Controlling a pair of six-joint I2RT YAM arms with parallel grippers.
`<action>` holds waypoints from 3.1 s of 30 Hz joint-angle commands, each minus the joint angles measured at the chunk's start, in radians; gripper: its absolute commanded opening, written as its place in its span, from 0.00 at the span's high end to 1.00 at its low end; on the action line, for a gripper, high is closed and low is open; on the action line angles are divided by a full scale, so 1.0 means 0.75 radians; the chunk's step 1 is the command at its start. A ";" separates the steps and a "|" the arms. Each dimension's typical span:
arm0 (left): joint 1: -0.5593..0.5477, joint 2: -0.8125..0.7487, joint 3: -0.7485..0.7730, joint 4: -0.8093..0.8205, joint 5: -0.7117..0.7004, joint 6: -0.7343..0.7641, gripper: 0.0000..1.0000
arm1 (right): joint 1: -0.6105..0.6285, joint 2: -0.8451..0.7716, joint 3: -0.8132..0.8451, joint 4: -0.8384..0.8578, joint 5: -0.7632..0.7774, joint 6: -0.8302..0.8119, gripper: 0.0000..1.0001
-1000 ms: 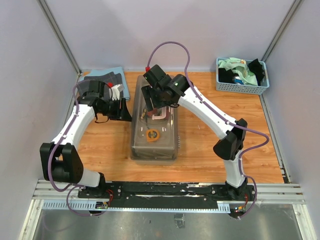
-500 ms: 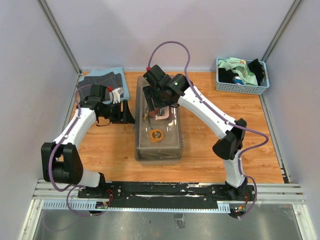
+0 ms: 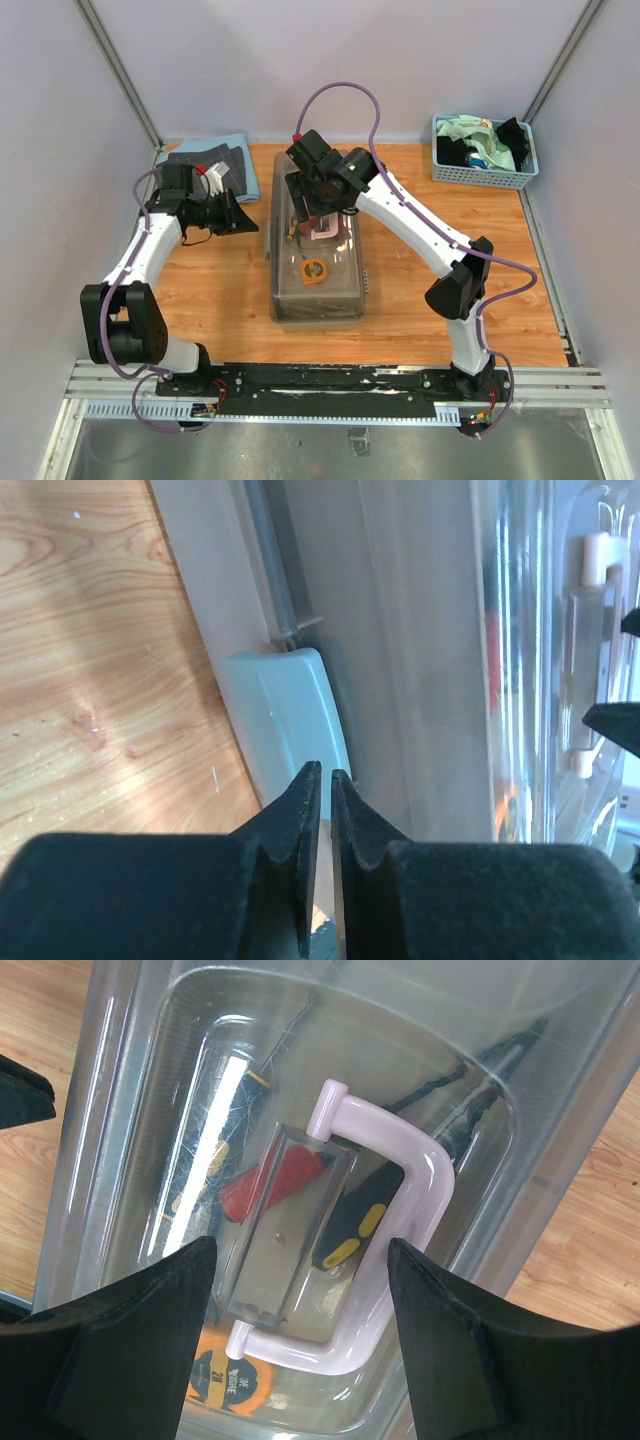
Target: Pack the tool kit
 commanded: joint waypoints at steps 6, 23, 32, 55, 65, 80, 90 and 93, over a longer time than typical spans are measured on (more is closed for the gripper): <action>0.006 0.062 -0.058 0.062 0.034 -0.004 0.92 | 0.005 0.041 -0.009 0.016 -0.107 0.032 0.30; -0.034 0.172 -0.081 0.045 0.093 0.092 0.94 | 0.004 0.083 0.023 0.012 -0.134 0.029 0.30; -0.125 0.232 -0.050 0.080 0.085 0.070 0.95 | 0.002 0.095 0.040 0.008 -0.134 0.028 0.30; -0.125 0.107 0.119 0.027 -0.242 0.202 0.75 | -0.026 0.011 0.003 0.080 -0.105 -0.022 0.22; -0.123 -0.134 0.338 0.039 -0.388 0.243 0.10 | -0.123 -0.281 -0.140 0.200 -0.070 -0.040 0.02; -0.353 -0.452 -0.008 0.153 -0.444 -0.074 0.01 | -0.310 -0.864 -0.941 0.424 -0.167 -0.006 0.02; -0.354 -0.594 -0.187 0.148 -0.500 -0.065 0.01 | -0.308 -0.961 -1.124 0.527 -0.266 0.028 0.02; -0.353 -0.601 -0.192 0.135 -0.515 -0.052 0.01 | -0.307 -0.964 -1.132 0.545 -0.281 0.013 0.02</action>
